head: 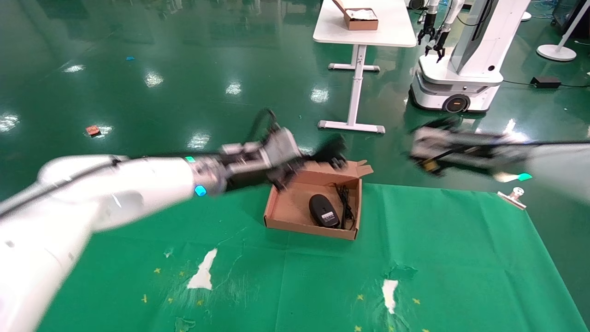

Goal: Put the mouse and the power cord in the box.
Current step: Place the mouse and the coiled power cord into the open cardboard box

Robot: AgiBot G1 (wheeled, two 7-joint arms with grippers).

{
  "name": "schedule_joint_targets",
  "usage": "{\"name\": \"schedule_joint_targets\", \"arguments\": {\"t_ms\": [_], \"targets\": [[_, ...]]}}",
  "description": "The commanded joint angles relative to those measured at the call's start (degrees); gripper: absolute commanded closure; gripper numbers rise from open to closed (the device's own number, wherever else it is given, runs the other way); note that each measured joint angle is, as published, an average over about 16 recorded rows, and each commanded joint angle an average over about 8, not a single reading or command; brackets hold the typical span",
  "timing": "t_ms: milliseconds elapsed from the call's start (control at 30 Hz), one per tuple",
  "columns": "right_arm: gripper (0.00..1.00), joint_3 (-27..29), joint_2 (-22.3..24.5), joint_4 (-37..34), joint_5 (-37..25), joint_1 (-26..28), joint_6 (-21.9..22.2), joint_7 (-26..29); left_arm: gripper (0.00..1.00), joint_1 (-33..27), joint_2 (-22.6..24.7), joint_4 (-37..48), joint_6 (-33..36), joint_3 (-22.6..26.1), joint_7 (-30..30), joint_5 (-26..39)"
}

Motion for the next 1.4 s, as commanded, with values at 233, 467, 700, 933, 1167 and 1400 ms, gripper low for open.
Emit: {"name": "schedule_joint_targets", "arguments": {"t_ms": [233,467,700,933,1167,1400], "targets": [[0.0,-0.52,7.35,0.27,-0.78,5.71,-8.44,-1.13,1.0,4.47,-0.07,-6.95,3.82,6.96,-9.02,-4.62],[0.0,-1.72,9.8,-0.42,-2.33,8.18,-18.38,-0.62,1.0,3.89,-0.04,-8.44,-6.23,13.14,-15.87,-5.94],[0.0,-1.93,9.93,-1.18,-2.6,8.88,-20.21,-0.78,0.66,3.32,-0.02,-9.69,-14.43,18.2,-21.86,-8.04],[0.0,-2.0,10.22,-1.49,-2.66,9.3,-20.84,-0.96,0.0,3.02,0.06,-11.5,-16.66,20.45,-24.04,-10.1],[0.0,-1.98,10.02,-1.46,-2.65,9.15,-20.48,-0.94,0.0,3.01,-0.02,-11.02,-16.35,19.8,-23.68,-9.72],[0.0,-1.45,10.49,0.45,-1.58,7.73,-20.83,0.73,0.0,4.43,-1.97,-12.91,-13.88,17.76,-24.13,-10.67]]}}
